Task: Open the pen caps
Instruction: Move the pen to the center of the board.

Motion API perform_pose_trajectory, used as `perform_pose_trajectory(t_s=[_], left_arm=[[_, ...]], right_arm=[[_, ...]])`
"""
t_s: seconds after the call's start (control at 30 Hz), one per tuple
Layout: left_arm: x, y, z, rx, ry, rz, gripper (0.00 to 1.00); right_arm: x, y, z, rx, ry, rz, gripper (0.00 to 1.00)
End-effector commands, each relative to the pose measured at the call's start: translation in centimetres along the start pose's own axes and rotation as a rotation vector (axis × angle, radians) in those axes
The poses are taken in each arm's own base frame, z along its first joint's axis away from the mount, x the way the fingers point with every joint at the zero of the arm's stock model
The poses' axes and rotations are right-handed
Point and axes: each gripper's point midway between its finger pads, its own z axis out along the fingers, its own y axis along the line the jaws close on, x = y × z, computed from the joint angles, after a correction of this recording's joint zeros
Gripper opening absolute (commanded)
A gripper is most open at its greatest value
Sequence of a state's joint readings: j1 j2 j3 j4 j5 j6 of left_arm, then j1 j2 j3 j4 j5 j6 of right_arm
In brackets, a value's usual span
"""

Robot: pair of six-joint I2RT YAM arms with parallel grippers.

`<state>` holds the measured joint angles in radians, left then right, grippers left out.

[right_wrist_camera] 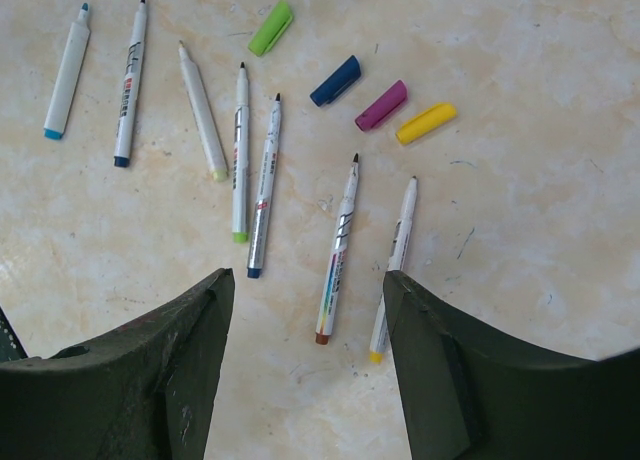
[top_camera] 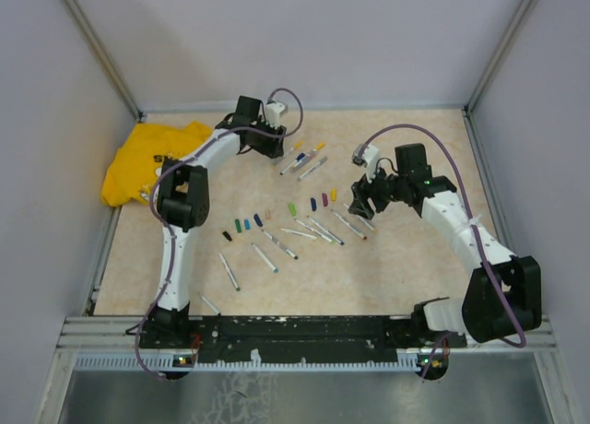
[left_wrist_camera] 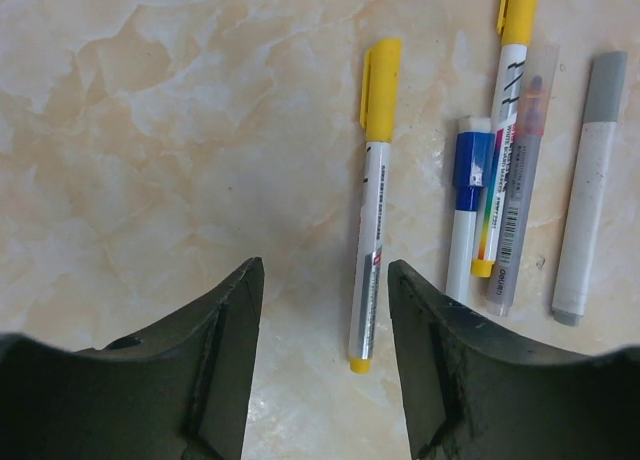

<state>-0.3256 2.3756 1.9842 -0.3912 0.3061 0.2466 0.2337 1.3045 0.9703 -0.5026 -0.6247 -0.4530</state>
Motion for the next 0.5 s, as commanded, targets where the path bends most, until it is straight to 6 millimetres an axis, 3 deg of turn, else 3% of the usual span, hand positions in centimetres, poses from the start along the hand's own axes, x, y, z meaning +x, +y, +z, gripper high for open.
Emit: perform_pose_trajectory(t_s=[0.0, 0.33, 0.47], left_arm=[[0.8, -0.7, 1.2, 0.036, 0.031, 0.001, 0.57], [1.4, -1.2, 1.8, 0.027, 0.06, 0.02, 0.38], [1.8, -1.2, 1.8, 0.024, 0.073, 0.023, 0.36]], right_arm=[[-2.4, -0.6, -0.4, 0.019, -0.049, -0.051, 0.62], [-2.4, -0.6, -0.3, 0.018, -0.047, -0.049, 0.62], [-2.4, -0.6, -0.3, 0.018, -0.047, -0.049, 0.62]])
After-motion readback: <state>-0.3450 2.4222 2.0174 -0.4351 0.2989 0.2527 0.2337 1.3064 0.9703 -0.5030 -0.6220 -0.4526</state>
